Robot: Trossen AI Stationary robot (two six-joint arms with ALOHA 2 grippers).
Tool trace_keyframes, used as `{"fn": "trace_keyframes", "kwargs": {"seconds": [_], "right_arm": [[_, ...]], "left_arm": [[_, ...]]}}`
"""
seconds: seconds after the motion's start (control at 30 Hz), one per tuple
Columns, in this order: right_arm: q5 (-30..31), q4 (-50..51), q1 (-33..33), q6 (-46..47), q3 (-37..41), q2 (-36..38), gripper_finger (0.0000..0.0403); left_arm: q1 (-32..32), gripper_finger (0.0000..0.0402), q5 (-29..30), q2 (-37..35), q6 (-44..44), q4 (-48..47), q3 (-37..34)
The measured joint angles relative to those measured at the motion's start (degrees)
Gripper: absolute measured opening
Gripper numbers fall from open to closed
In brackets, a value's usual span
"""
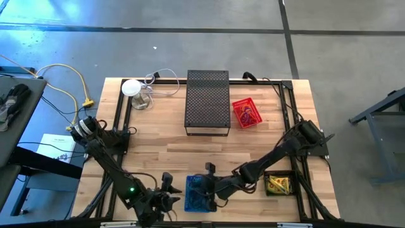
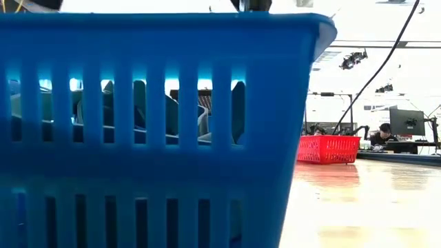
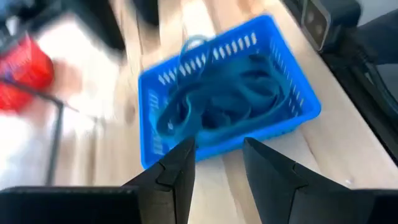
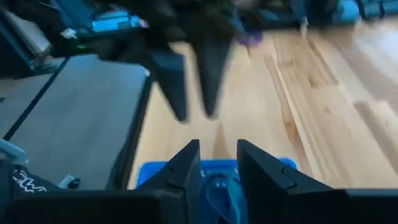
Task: Pick & Place Office Desk Supplies
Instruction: Put the violet spring keychains into the red bin
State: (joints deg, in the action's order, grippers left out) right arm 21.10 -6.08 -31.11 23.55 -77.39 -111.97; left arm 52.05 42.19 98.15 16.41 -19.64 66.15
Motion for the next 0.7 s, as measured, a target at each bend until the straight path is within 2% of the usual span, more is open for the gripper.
{"fn": "trace_keyframes", "kwargs": {"seconds": [0.2, 0.3, 0.4, 0.57, 0.7], "right_arm": [[1.2, 1.7, -1.0, -6.0, 0.0, 0.3, 0.0086], [1.9, 4.4, -1.0, -6.1, 0.0, 0.4, 0.0085], [1.9, 5.9, -0.8, -6.8, 0.0, 0.4, 0.0085], [1.5, 6.8, -0.6, -6.9, 0.0, 0.4, 0.0085], [1.4, 6.8, -0.6, -7.1, 0.0, 0.4, 0.0085]], "left_arm": [[-1.0, 0.0129, -6.6, -2.2, 18.2, -14.7, 0.1], [-1.4, 0.0129, -14.1, -4.1, 28.6, -23.6, 0.2], [-1.3, 0.0129, -21.3, -5.0, 38.1, -28.2, 0.2], [-2.0, 0.0129, -28.7, -5.0, 49.4, -40.4, 0.1], [-2.7, 0.0129, -31.4, -5.0, 55.1, -49.9, -0.4]]}}
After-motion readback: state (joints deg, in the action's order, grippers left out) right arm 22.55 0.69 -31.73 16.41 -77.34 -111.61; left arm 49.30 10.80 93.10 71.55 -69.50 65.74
